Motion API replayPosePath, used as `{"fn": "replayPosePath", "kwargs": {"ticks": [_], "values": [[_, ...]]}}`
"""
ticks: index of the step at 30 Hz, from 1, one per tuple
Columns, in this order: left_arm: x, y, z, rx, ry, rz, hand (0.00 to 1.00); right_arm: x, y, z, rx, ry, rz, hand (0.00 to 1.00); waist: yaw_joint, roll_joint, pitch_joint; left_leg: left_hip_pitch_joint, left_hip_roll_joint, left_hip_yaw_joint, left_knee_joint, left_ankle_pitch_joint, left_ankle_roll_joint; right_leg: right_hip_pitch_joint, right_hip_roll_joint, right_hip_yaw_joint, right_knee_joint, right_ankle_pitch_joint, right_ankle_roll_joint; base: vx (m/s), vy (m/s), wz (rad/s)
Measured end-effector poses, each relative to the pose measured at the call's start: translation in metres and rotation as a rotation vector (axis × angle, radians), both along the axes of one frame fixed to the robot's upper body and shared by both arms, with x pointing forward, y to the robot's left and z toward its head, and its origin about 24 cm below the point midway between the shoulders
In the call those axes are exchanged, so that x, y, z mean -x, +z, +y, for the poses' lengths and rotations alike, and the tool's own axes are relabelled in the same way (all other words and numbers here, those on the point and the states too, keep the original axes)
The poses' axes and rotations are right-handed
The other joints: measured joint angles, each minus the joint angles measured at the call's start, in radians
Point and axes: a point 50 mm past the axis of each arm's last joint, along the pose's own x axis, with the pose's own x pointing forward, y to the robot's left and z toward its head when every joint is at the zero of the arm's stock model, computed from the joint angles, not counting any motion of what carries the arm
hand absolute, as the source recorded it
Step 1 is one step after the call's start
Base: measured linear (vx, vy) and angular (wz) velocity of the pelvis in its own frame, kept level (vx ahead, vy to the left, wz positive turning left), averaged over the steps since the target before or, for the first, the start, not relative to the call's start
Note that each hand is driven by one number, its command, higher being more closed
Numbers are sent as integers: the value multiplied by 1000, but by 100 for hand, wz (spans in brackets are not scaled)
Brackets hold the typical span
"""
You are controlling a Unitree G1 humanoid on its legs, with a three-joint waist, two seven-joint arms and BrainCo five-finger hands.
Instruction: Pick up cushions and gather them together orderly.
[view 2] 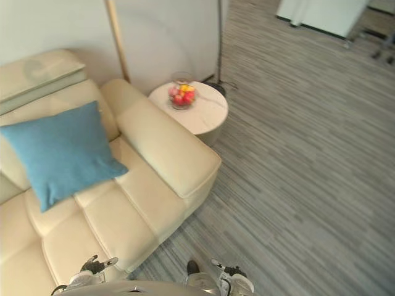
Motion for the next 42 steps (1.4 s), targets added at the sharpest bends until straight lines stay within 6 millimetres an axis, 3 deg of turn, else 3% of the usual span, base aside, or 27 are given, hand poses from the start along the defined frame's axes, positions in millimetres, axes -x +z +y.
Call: {"fn": "replayPosePath", "kwargs": {"ticks": [4, 5, 7, 8, 9, 11, 14, 15, 16, 18, 20, 22, 24, 25, 27, 28, 33, 34, 35, 36, 37, 42], "values": [[-5, 2, 4, -13, -8, -11, 0, -6, 2, 0, 2, 7, -13, 0, -3, -6, 8, 8, -1, 120, -4, -51, -9, -71, 23, 137, -10, 67, 18, -51, 68, -122], [-5, 2, 8, -22, -8, -11, 0, -13, 2, 8, -16, 20, -29, 0, 1, -22, 17, 16, -4, 180, -2, -61, -7, -90, 32, 183, -16, 89, 12, -72, 26, -121], [-3, 3, 12, -33, -7, -6, 0, -23, 2, 22, -40, 60, -46, 0, 6, -37, 24, 17, -2, 269, 9, -73, -10, -130, 43, 171, -20, 115, -14, -70, -28, -142], [-4, 3, 10, -30, -6, -11, 0, -25, 3, 21, -37, 62, -52, 0, 9, -26, 30, 23, 9, 330, 9, -75, -12, -157, 32, 59, -10, 105, -80, -33, -66, -140], [-4, 2, 9, -26, -6, -11, 0, -27, 4, 20, -33, 62, -56, 0, 12, -22, 34, 36, 17, 367, 9, -75, -13, -170, 23, -41, 15, 92, -117, -1, -67, -143], [-1, 2, 8, -27, -7, -6, 0, -26, 4, 18, -23, 64, -61, 0, 17, -12, 39, 71, 41, 443, 31, -75, -13, -211, -41, -385, 120, 48, -180, 13, -62, -125], [0, 1, 7, -26, -19, -3, 0, -27, 6, 12, 6, 94, -71, 0, 16, 9, 35, 103, 60, 466, 31, -74, -15, -198, -114, -727, 196, 29, -173, 62, -106, -84], [1, 1, 6, -26, -30, -1, 0, -27, 7, 9, 18, 102, -66, 0, 21, 24, 33, 108, 70, 466, 25, -73, -17, -198, -116, -788, 197, 22, -160, 132, -139, -84], [-1, 1, 2, -18, -43, -3, 0, -31, 9, 7, 35, 121, -71, 0, 21, 28, 33, 109, 76, 465, 22, -72, -18, -203, -105, -794, 187, 27, -134, 128, -165, -85], [-6, 0, -12, 13, -75, -12, 0, -33, 12, -4, 64, 125, -71, 0, 20, 68, 43, 108, 81, 464, 21, -38, -21, -214, -68, -740, 149, 43, -126, 114, -145, -74], [-6, 0, -12, 14, -77, -11, 0, -33, 12, -6, 69, 121, -69, 0, 18, 70, 42, 113, 79, 464, 34, -3, -41, -220, -57, -723, 153, 36, -125, 75, -66, -53], [-6, 0, -12, 12, -78, -11, 0, -30, 11, -6, 66, 120, -59, 0, 18, 68, 41, 84, 131, 461, 203, 6, -56, -209, -47, -692, 167, 9, -125, 102, -54, -61], [-8, 0, -15, 17, -95, -17, 0, -27, 10, -7, 68, 119, -51, 0, 22, 60, 45, -2, 212, 388, 473, 28, -27, -177, -29, -637, 139, 2, -131, 139, 12, -58], [-8, 1, -16, 20, -95, -19, 0, -27, 10, -6, 67, 120, -50, 0, 22, 62, 46, -17, 209, 351, 505, 12, -32, -169, -26, -619, 133, 2, -132, 126, 53, -57], [-10, 1, -18, 23, -95, -25, 0, -25, 10, -9, 74, 117, -43, 0, 22, 62, 46, -71, 156, 228, 546, -85, -40, -141, -21, -573, 116, 2, -134, 123, 52, -59], [-13, 3, -18, 18, -101, -43, 0, -20, 8, -11, 73, 112, -26, 0, 37, 59, 47, -107, 82, 124, 496, -144, -42, -110, -19, -524, 105, 0, -131, 125, 73, -68], [-18, 5, -18, 20, -74, -72, 0, -17, 7, -3, 59, 107, -41, 0, 57, 58, 47, -178, 5, -45, 242, -153, -22, -100, 3, -403, 105, 3, -96, 49, 128, -93], [-17, 5, -18, 24, -55, -75, 0, -15, 7, -1, 55, 103, -44, 0, 60, 61, 42, -187, -9, -109, 218, -130, -14, -107, 18, -363, 108, 9, -82, 3, 185, -119], [-14, 4, -19, 30, -36, -69, 0, -13, 7, -1, 56, 97, -49, 0, 64, 68, 22, -182, -37, -135, 208, -138, 22, -109, 26, -326, 104, 11, -71, 69, 203, -123], [-11, 3, -19, 29, -31, -59, 0, -13, 7, 3, 49, 94, -60, 0, 58, 65, 11, -176, -43, -119, 193, -141, 28, -116, 25, -311, 111, 20, -63, 158, 246, -105], [-11, 4, -15, 22, -21, -60, 0, -12, 6, 9, 34, 90, -62, 0, 52, 28, 7, -143, -52, -67, 161, -140, 28, -120, 11, -305, 128, 19, -64, 209, 217, -80], [-7, 2, -17, 29, -6, -46, 0, 1, 1, 14, 15, 75, -30, 0, 52, 15, -33, -56, -69, -5, 69, -103, 43, -86, 15, -252, 65, 36, -41, 209, 126, -38]]}}
